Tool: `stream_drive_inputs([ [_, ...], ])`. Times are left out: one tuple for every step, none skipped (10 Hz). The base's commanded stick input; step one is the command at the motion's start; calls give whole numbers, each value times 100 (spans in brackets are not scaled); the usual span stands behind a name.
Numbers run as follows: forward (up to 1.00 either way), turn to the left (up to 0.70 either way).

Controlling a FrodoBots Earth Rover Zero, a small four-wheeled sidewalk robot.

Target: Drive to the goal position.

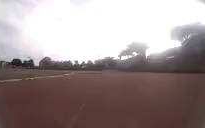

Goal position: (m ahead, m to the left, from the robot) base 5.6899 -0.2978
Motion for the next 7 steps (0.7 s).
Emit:
stream_drive_inputs([
  [70, 0],
  [70, 0],
  [70, 0],
  [70, 0],
  [70, 0],
  [70, 0],
  [70, 0],
])
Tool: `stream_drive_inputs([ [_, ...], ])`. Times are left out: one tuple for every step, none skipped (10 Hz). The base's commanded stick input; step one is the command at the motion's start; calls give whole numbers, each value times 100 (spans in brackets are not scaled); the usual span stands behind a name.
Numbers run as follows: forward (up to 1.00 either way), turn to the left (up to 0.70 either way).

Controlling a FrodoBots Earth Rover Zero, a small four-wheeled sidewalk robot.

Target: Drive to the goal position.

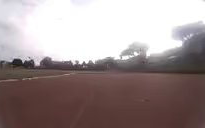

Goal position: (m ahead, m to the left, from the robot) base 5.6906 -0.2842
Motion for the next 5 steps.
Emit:
stream_drive_inputs([
  [70, 0],
  [70, 0],
  [70, 0],
  [70, 0],
  [70, 0],
])
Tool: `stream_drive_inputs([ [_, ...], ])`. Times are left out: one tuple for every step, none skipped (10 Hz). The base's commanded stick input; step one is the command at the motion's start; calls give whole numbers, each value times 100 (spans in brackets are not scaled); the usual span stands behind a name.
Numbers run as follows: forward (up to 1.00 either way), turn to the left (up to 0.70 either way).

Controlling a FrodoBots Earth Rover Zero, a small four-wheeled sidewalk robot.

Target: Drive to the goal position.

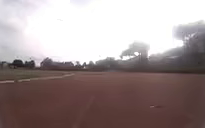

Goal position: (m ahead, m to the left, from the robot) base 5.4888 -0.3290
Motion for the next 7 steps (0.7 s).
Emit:
stream_drive_inputs([
  [70, 0],
  [70, 0],
  [70, 0],
  [70, 0],
  [70, 0],
  [70, 0],
  [70, 0],
])
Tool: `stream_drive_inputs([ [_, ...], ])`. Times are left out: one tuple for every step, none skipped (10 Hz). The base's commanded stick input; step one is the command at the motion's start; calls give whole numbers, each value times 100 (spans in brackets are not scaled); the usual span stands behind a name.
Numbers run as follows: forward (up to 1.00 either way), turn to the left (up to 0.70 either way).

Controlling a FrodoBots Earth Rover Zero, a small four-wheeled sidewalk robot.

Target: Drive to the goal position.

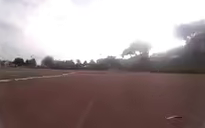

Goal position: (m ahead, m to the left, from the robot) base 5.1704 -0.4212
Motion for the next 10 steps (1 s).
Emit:
stream_drive_inputs([
  [70, 0],
  [70, 0],
  [70, 0],
  [70, 0],
  [70, 0],
  [70, 0],
  [70, 0],
  [70, 0],
  [70, 0],
  [70, 0],
])
